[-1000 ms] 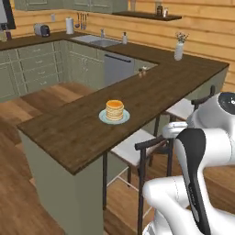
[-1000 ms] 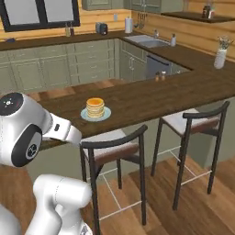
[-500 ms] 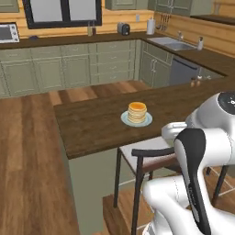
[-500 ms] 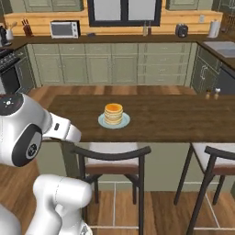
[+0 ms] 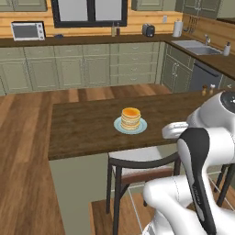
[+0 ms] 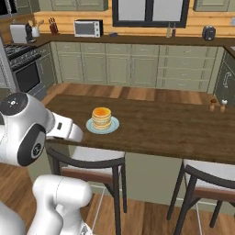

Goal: Take the strawberry from the fridge and place it on top of the pancake, located on the dining counter.

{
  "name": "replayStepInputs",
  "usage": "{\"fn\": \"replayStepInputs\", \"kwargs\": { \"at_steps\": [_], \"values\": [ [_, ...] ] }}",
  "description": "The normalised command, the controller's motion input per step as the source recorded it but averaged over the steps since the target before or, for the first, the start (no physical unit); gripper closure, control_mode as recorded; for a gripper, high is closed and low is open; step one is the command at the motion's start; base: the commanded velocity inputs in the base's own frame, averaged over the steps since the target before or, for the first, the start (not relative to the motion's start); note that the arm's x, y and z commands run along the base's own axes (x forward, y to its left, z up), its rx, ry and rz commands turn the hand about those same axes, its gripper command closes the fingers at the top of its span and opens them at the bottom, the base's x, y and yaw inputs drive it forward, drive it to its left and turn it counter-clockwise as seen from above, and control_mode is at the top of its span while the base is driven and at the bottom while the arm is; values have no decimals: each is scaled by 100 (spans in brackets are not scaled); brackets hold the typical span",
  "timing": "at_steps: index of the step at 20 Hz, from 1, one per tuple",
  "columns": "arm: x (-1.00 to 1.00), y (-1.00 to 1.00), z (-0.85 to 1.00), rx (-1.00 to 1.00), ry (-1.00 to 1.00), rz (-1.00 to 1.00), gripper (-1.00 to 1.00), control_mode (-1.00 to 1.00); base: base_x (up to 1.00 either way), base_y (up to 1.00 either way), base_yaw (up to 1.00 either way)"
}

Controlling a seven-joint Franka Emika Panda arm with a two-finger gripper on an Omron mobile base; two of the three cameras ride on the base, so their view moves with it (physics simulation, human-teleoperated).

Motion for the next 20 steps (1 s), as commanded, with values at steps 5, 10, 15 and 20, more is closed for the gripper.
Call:
{"fn": "replayStepInputs", "kwargs": {
  "at_steps": [5,10,15,20],
  "values": [
    [0,0,0,0,0,0,100,100,55,26,-4],
    [0,0,0,0,0,0,100,100,22,12,0],
    [0,0,0,0,0,0,100,100,7,0,0],
    [90,0,12,0,2,0,100,-100,0,0,0]
  ]
}}
